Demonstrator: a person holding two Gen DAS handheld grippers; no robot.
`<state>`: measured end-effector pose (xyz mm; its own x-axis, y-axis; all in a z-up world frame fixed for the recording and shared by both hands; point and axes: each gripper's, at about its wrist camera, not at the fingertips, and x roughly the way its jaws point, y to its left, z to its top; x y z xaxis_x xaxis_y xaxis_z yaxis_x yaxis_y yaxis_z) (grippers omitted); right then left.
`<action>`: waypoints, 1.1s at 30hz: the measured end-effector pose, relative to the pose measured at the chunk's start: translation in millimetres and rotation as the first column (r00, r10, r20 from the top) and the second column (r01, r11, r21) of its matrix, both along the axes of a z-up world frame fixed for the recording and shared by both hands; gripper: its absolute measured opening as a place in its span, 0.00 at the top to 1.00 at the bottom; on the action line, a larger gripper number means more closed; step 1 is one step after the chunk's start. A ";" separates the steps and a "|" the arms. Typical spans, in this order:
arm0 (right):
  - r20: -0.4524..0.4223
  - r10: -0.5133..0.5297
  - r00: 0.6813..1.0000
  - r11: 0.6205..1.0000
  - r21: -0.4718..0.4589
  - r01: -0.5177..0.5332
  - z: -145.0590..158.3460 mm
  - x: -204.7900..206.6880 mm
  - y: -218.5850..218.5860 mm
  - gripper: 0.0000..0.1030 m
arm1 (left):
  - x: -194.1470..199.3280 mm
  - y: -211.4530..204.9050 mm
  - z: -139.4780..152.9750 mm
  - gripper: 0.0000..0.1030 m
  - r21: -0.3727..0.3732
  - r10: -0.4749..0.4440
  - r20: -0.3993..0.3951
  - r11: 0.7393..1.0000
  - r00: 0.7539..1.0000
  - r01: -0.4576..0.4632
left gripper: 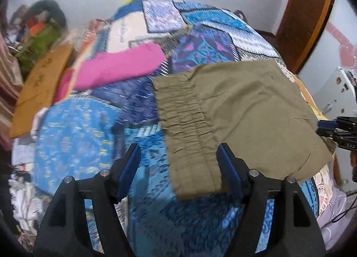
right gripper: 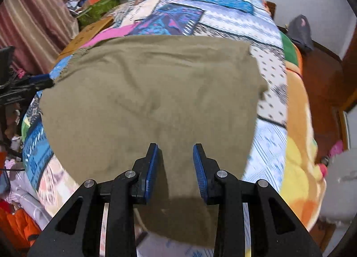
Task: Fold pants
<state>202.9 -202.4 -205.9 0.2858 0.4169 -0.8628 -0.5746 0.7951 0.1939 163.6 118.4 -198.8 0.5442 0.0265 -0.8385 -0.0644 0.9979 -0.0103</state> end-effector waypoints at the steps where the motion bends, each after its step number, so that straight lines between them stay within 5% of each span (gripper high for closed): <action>1: 0.012 -0.015 1.000 1.000 0.006 0.015 5.2 -2.0 -3.7 0.72 | -4.5 -0.5 6.1 0.31 0.010 0.007 0.012 1.000 1.000 -0.007; 6: 0.113 -0.018 0.993 0.999 0.053 0.013 36.7 -15.9 0.9 0.70 | -28.1 5.2 22.8 0.24 -0.137 0.041 0.034 0.990 0.999 -0.036; 12: 0.232 0.060 0.971 0.994 0.075 -0.079 59.1 -29.7 38.7 0.63 | -39.8 -7.0 -1.7 0.18 -0.327 0.006 -0.053 0.945 0.999 -0.023; 20: 0.220 0.136 0.966 0.985 0.075 -0.156 37.0 -27.8 88.0 0.61 | -33.6 -19.4 -30.8 0.11 -0.479 -0.033 -0.107 0.877 0.994 -0.023; 23: 0.189 0.157 0.969 0.983 0.069 -0.173 25.3 -24.5 98.4 0.61 | -26.2 -14.8 -34.7 0.06 -0.563 -0.016 -0.094 0.826 0.995 -0.040; 28: 0.148 0.206 0.967 0.977 0.031 -0.213 7.7 -26.4 108.1 0.60 | -10.7 -5.3 -40.7 0.06 -0.608 0.047 -0.098 0.788 0.994 -0.097; 33: 0.126 0.207 0.970 0.976 0.049 -0.214 5.4 -25.0 106.0 0.60 | 5.5 0.6 -42.7 0.06 -0.561 0.112 -0.123 0.812 0.986 -0.162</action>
